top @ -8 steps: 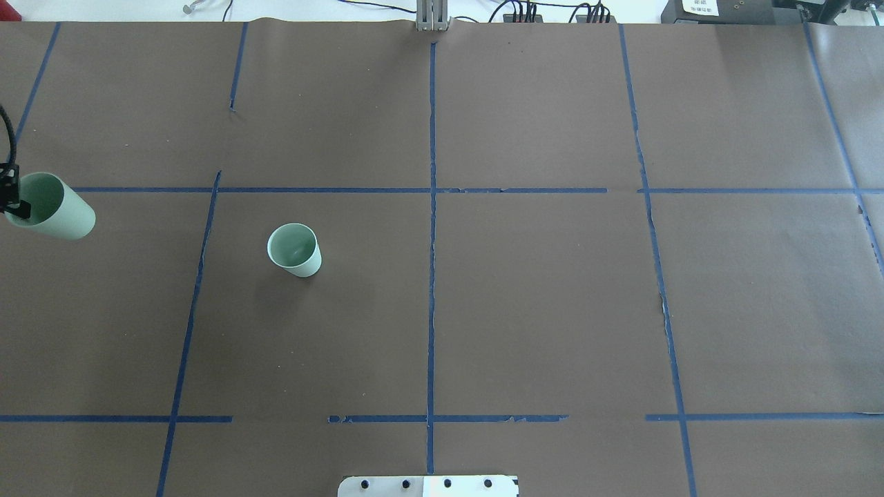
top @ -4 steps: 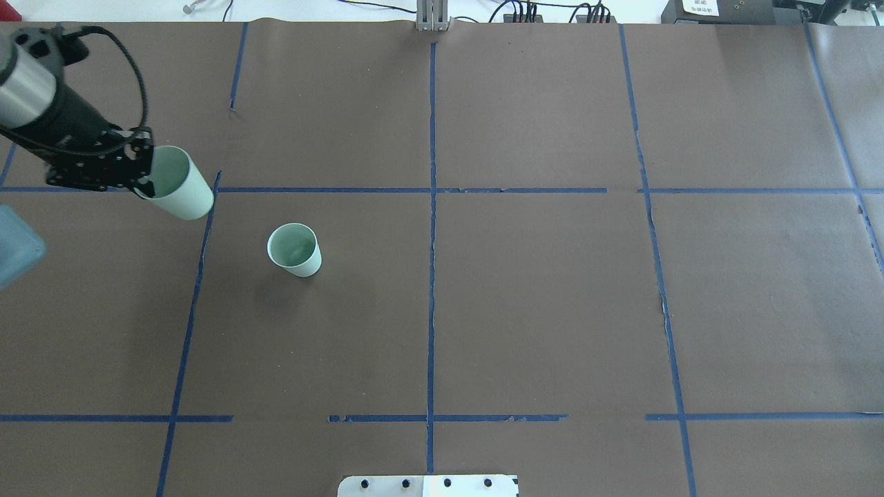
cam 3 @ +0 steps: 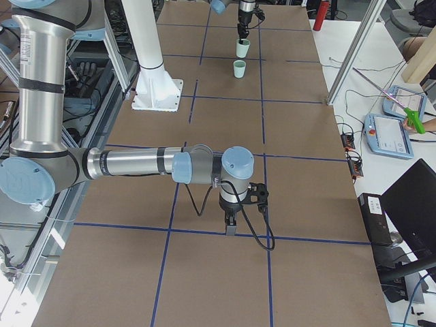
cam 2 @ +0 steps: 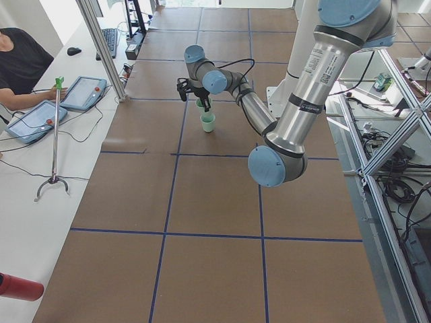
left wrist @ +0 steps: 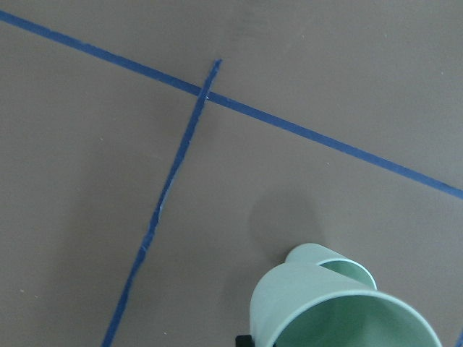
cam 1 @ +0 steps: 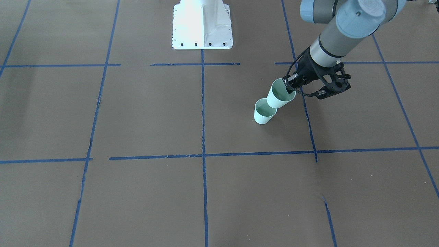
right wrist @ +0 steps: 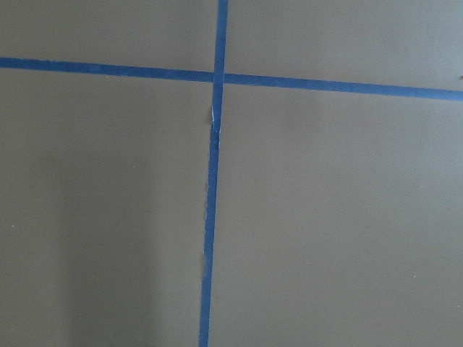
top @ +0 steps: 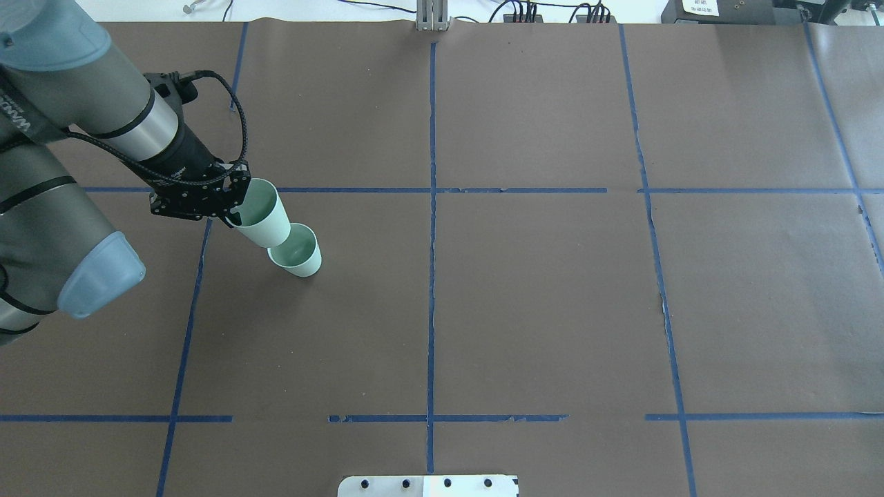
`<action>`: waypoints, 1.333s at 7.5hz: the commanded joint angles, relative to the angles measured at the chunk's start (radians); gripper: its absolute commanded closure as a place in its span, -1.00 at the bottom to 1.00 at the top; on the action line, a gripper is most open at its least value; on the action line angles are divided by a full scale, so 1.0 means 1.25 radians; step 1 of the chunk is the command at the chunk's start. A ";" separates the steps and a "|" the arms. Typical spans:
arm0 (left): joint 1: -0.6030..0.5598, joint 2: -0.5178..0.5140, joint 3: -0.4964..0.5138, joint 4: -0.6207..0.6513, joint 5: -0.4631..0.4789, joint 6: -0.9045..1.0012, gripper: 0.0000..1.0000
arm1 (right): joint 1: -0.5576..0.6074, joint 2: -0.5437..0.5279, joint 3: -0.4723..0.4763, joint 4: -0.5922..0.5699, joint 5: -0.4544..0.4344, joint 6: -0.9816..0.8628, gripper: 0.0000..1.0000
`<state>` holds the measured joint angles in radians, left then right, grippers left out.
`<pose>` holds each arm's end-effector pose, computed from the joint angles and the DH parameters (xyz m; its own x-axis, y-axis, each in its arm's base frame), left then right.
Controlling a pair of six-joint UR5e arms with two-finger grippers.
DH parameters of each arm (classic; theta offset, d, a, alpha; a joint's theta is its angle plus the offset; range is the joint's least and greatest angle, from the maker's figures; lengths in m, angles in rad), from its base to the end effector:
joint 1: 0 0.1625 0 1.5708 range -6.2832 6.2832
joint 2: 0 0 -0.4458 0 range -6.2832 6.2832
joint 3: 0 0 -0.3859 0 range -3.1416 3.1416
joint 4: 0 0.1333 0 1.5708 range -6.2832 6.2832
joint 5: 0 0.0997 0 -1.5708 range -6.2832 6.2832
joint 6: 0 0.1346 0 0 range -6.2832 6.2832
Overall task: Stack cups
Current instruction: 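Lower the held cup into the other green cup with the left gripper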
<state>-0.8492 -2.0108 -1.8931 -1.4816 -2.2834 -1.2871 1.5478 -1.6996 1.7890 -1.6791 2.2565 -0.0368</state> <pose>0.3692 -0.4882 0.3168 0.5795 -0.3380 -0.7416 0.1423 0.9379 -0.3163 0.0383 -0.4258 0.6762 0.7727 -0.0426 0.6334 0.0515 0.9987 0.0044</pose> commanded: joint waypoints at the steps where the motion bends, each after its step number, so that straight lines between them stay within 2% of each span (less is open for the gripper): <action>1: 0.012 -0.003 0.026 -0.027 0.001 -0.007 1.00 | 0.000 0.000 0.000 0.001 0.000 0.000 -1.00; 4: 0.029 -0.003 0.050 -0.070 0.002 -0.013 1.00 | 0.000 0.000 0.000 0.001 0.000 0.000 -1.00; 7: 0.040 -0.003 0.057 -0.071 0.002 -0.012 1.00 | 0.000 0.000 0.001 -0.001 0.000 0.000 -1.00; 8: 0.040 0.000 0.057 -0.080 0.002 -0.005 0.08 | 0.000 0.000 0.001 0.001 0.000 0.000 -1.00; 9: 0.040 0.006 0.057 -0.110 0.004 -0.007 -0.99 | 0.000 0.000 0.000 0.001 0.000 0.000 -1.00; 10: 0.040 0.007 0.055 -0.111 0.004 -0.006 -1.00 | 0.000 0.000 0.000 0.000 0.000 0.000 -1.00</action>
<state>-0.7997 -2.0060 -1.8228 -1.6054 -2.2790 -1.2961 1.5478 -1.6997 1.7894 -1.6787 2.2565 -0.0368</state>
